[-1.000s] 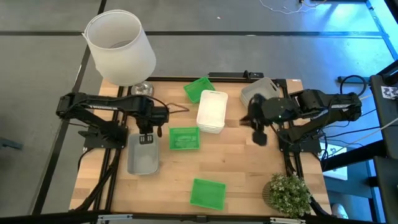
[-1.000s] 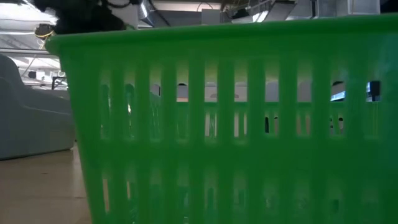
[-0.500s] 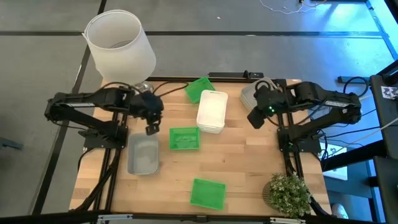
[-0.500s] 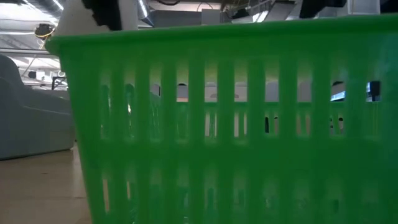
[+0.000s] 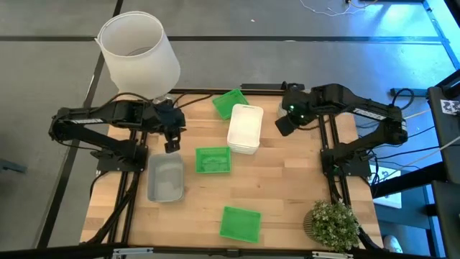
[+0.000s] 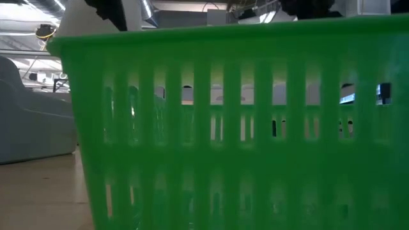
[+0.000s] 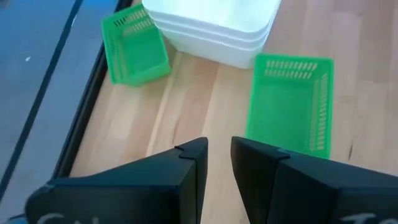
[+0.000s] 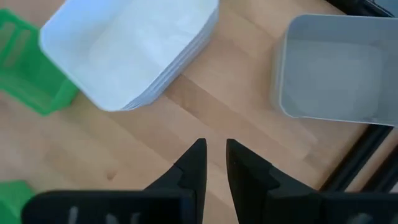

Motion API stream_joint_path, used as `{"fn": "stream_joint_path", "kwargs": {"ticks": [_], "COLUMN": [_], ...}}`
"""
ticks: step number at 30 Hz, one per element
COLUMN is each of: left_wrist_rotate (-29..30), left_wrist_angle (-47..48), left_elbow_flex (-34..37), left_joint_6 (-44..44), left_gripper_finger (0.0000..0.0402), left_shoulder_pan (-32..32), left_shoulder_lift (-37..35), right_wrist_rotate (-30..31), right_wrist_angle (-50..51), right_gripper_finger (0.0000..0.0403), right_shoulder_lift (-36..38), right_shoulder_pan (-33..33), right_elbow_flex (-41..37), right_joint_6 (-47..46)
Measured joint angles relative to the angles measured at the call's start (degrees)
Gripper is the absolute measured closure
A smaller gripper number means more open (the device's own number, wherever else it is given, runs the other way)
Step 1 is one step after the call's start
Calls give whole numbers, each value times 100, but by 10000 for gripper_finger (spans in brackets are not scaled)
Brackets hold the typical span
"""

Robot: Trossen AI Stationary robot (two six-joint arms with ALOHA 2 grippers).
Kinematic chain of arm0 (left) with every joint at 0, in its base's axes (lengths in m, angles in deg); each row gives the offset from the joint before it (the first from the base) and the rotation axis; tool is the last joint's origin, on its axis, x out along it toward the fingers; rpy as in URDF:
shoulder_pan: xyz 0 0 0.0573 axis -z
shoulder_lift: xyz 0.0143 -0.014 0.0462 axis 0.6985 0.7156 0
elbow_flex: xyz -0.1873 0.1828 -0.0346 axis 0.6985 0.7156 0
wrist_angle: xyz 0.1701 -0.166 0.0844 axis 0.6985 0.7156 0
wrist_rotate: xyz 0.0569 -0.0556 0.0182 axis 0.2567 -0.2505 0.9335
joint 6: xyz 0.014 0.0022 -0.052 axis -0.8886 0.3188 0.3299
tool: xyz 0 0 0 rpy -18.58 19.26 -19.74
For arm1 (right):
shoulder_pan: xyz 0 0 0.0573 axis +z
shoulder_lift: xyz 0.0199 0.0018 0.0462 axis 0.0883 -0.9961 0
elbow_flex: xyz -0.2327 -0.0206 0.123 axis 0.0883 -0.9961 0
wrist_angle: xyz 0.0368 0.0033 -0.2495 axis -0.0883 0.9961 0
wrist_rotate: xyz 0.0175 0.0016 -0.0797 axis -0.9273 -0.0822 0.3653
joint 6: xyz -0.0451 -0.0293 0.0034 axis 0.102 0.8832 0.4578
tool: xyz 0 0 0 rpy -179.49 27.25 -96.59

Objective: Stack baskets by color
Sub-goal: Stack the top gray bin on top of the bottom gray bin

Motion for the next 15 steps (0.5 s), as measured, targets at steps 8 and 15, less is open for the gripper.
{"fn": "stream_joint_path", "kwargs": {"ticks": [8,15], "left_wrist_rotate": [38,37], "left_wrist_angle": [-18,-18], "left_elbow_flex": [2,2], "left_joint_6": [-170,-163], "left_gripper_finger": [338,338], "left_shoulder_pan": [0,0], "left_shoulder_lift": [-4,-2], "right_wrist_rotate": [-70,-477], "right_wrist_angle": [0,138], "right_gripper_finger": [392,378], "right_shoulder_lift": [-200,-402], "right_shoulder_pan": [-316,-599], "right_elbow_flex": [0,0], "right_joint_6": [35,43]}}
